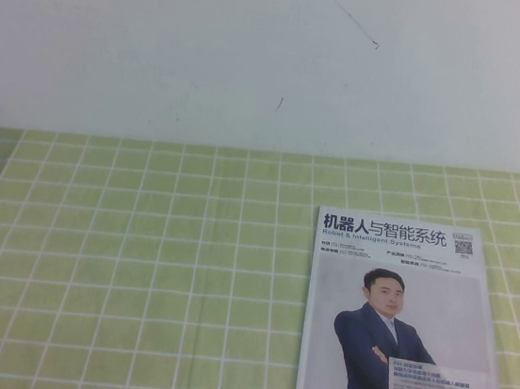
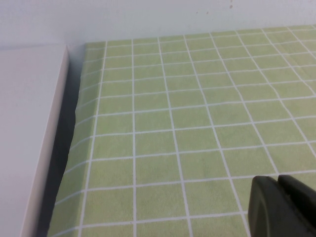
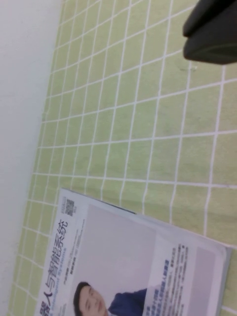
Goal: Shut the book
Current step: 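Close the open booklet and leave it lying on the table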
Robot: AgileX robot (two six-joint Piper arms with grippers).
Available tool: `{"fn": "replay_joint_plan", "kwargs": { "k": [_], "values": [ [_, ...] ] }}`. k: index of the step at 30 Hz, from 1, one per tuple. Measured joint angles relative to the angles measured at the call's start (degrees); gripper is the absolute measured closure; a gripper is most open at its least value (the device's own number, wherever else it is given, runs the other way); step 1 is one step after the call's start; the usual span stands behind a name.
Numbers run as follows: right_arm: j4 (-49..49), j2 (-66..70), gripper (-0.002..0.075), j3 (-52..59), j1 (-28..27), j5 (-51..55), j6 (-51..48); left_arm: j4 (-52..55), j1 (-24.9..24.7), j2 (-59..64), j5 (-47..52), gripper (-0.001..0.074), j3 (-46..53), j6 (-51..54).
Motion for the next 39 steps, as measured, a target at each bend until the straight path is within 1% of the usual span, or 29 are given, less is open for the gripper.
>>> {"fn": "replay_joint_plan", "kwargs": {
  "k": [3, 6, 27, 39],
  "values": [
    [0.0, 0.0, 0.0729, 0.0, 1.9, 0.0, 0.0, 0.0, 0.0, 0.0, 0.0, 0.0738, 0.0, 0.0],
    [0.0, 0.0, 0.0729, 0.0, 2.3, 0.1, 0.6, 0.0, 0.0, 0.0, 0.0, 0.0738, 0.0, 0.0],
    [-0.6, 0.0, 0.0729, 0.0, 2.3, 0.1, 4.4, 0.0, 0.0, 0.0, 0.0, 0.0738, 0.0, 0.0],
    [-1.4, 0.0, 0.0729, 0.0, 2.3, 0.0, 4.8, 0.0, 0.0, 0.0, 0.0, 0.0738, 0.0, 0.0]
  ]
}}
